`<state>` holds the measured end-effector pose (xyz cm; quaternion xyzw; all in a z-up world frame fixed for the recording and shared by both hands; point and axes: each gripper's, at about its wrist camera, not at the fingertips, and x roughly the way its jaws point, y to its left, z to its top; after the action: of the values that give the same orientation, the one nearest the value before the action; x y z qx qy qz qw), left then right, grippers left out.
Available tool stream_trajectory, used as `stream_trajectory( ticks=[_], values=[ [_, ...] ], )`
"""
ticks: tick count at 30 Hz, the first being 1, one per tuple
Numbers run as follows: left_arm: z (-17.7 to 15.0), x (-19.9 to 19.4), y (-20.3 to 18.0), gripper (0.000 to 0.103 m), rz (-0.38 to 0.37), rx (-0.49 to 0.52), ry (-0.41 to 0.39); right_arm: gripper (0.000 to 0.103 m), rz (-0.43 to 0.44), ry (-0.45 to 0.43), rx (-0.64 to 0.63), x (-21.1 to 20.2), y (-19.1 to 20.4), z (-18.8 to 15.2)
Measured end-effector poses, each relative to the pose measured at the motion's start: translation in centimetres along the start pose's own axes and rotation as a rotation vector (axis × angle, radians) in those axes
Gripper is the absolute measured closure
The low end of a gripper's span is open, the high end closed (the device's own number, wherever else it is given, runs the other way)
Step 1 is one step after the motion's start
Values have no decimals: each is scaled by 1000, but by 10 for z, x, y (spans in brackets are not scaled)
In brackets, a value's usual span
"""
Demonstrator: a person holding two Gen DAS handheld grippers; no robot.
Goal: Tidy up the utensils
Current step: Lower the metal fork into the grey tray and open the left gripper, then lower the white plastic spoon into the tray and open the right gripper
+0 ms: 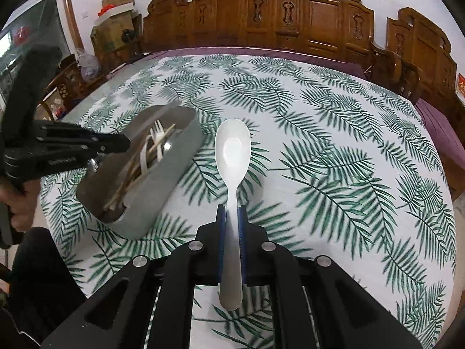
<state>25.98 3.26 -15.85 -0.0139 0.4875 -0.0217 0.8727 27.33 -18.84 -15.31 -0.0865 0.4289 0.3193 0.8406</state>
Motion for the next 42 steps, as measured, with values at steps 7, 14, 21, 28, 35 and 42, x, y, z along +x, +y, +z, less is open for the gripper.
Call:
stream_trajectory(
  ticks=[7, 14, 21, 28, 35, 42],
  values=[
    [-8, 17, 20, 97, 7, -31, 27, 93, 27, -6, -11, 6, 15, 14],
    [-11, 22, 29, 97, 5, -56, 29, 93, 53, -7, -23, 11, 31, 24],
    [-17, -3, 37, 97, -11, -65, -22, 93, 81, -9, -35, 18, 51, 34],
    [-26, -30, 51, 97, 2, -72, -66, 93, 119, -5, -39, 34, 78, 50],
    [-36, -49, 69, 97, 9, -95, -91, 93, 136, 24, -14, 60, 100, 63],
    [-44, -57, 82, 97, 24, -103, -98, 93, 111, 65, 12, 88, 113, 68]
  ],
)
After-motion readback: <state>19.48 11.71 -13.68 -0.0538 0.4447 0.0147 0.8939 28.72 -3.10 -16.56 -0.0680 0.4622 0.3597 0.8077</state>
